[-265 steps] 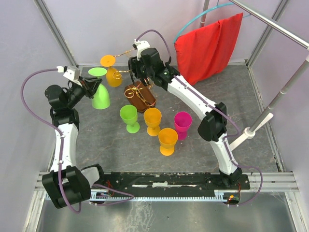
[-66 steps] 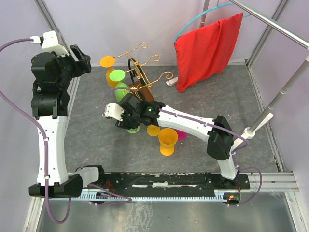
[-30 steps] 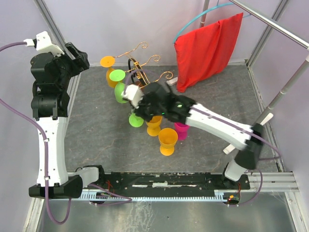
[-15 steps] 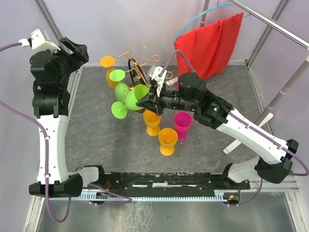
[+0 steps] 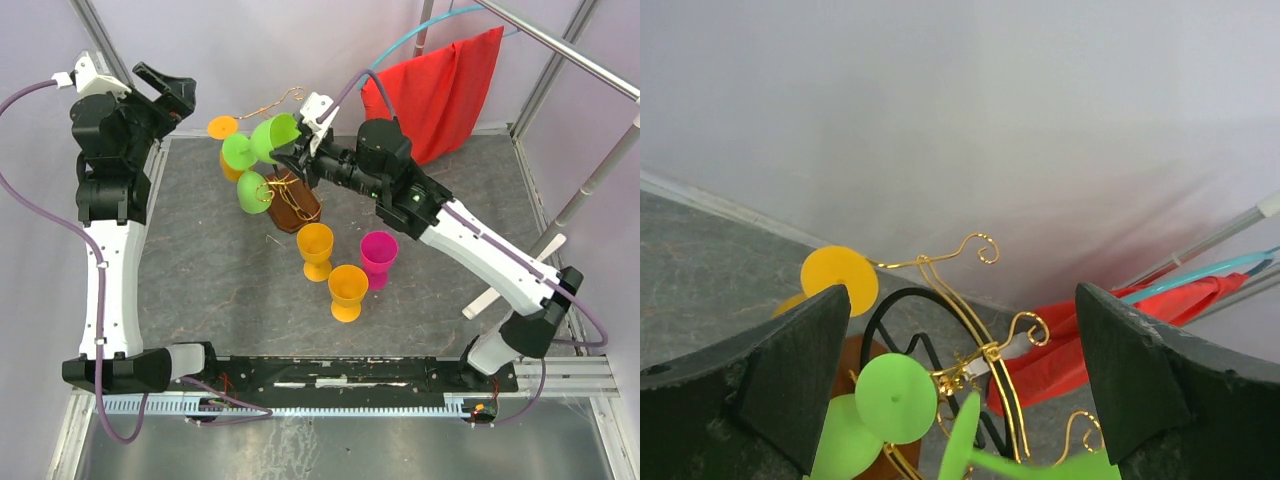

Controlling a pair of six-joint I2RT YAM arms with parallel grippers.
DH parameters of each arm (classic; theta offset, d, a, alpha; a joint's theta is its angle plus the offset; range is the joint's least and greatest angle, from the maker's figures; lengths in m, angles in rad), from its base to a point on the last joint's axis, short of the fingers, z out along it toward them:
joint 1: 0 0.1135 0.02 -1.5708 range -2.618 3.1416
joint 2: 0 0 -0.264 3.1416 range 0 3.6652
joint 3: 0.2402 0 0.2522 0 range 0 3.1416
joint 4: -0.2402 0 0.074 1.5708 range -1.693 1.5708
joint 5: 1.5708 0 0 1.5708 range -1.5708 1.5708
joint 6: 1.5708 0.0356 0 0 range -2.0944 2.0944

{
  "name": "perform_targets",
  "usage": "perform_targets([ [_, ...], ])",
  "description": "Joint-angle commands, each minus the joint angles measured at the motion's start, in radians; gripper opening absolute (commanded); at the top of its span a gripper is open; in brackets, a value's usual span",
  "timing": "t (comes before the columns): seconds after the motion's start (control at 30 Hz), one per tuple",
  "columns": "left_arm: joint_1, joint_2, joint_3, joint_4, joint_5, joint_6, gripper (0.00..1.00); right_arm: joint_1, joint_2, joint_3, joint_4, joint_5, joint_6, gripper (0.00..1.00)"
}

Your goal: Place the wine glass upside down on the wine glass rack

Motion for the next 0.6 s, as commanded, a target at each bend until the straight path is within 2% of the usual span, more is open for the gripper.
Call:
perform_targets([
  [0.0,0.005,-0.023,0.016,0.124,0.031,-0.09,0.98,-0.038,0.055,0.057,0.214,0.11,-0.076,0.01],
  [0.37,0.004,0.007,-0.074,0.372,0.15,-0.424,0.82,-0.06,0.234,0.094,0.611,0.179,-0.118,0.01],
  [0.57,0.004,-0.014,-0.179,0.464,0.16,-0.559,0.8,-0.06,0.31,0.139,0.75,0.183,-0.089,0.01],
])
